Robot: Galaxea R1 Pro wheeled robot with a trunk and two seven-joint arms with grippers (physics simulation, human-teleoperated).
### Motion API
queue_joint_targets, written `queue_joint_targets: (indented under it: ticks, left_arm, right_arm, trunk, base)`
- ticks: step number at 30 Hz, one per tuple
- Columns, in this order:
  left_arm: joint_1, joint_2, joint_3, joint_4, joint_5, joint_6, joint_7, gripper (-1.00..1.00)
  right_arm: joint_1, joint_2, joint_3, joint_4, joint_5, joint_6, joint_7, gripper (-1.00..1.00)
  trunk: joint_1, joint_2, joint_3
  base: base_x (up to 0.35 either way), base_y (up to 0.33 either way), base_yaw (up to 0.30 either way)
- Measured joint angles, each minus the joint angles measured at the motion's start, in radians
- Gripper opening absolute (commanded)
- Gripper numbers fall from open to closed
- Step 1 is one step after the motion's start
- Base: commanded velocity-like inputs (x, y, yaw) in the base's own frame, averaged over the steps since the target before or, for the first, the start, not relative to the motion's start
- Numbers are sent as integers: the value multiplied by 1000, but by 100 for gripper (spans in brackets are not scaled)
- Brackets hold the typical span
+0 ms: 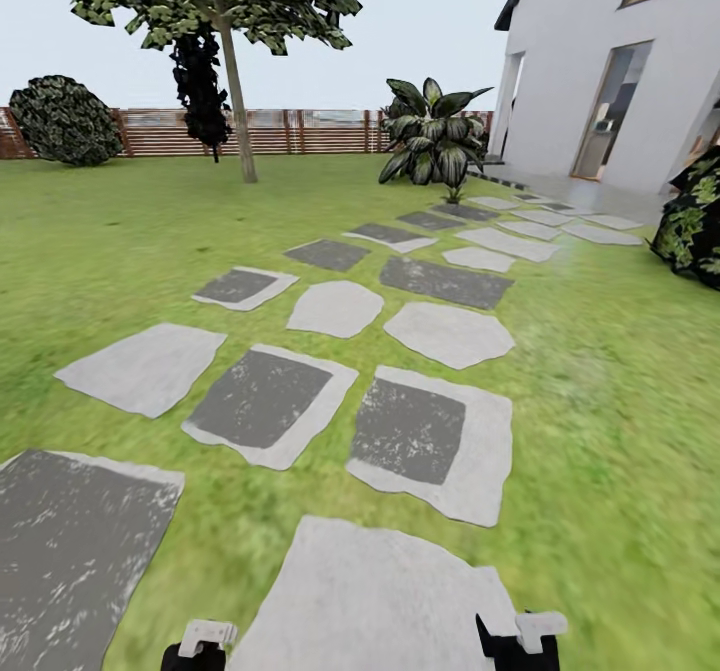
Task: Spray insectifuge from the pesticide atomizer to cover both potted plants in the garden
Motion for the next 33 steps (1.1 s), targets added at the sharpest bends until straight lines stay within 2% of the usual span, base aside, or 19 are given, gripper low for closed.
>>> queue_joint_targets:
  ticks: [33]
  left_arm:
    - [0,-1,0,0,1,0,0,-100]
  right_arm:
    - [0,0,0,-1,-2,0,0,100]
  trunk:
    - [0,0,0]
  base:
    - [338,0,0]
